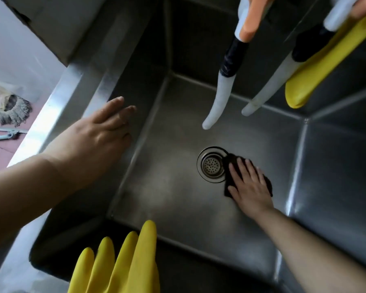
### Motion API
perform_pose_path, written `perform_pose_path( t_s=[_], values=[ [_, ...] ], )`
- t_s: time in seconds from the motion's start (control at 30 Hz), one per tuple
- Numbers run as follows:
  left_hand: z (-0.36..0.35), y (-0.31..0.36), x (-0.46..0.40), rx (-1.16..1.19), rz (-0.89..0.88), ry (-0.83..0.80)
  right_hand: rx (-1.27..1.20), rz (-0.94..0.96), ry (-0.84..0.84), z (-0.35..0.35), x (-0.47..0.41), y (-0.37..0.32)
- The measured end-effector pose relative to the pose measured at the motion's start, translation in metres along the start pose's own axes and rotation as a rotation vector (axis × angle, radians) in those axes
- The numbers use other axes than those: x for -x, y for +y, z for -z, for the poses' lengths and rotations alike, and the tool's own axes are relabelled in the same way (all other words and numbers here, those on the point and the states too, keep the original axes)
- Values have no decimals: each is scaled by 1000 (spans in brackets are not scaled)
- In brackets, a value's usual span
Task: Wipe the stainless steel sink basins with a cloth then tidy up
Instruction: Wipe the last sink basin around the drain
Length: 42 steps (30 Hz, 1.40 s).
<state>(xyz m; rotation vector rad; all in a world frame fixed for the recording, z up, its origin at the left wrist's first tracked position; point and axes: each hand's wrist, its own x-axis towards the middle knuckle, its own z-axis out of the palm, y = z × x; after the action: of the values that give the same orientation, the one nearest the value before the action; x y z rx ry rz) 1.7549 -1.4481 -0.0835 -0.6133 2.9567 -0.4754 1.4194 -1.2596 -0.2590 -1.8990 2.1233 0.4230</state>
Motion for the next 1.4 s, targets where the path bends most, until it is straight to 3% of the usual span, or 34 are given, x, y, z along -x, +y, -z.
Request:
perform_pose_path(
  t_s=[0.13,0.23,0.43,0.63,0.83,1.03,1.17,1.4],
  values=[
    [-11,23,-10,127,98,-84,-63,-173,83,0,-59,-3],
    [-20,56,-25,288,109,-215,-100,-189,115,9,-94,-20],
    [-64,93,-49,290,174,-709,-102,-39,125,11,-110,-47],
    [-89,109,-58,193,138,-776,-99,322,5,-1,-67,-95],
    [-105,127,-77,156,81,-767,20,442,66,-17,12,-60],
    [-119,136,-84,165,91,-839,50,284,41,-25,33,8],
    [-125,138,-86,148,56,-836,59,171,68,-17,-15,27],
    [-134,130,-79,218,54,-833,-36,-238,64,4,-103,55]
  ],
)
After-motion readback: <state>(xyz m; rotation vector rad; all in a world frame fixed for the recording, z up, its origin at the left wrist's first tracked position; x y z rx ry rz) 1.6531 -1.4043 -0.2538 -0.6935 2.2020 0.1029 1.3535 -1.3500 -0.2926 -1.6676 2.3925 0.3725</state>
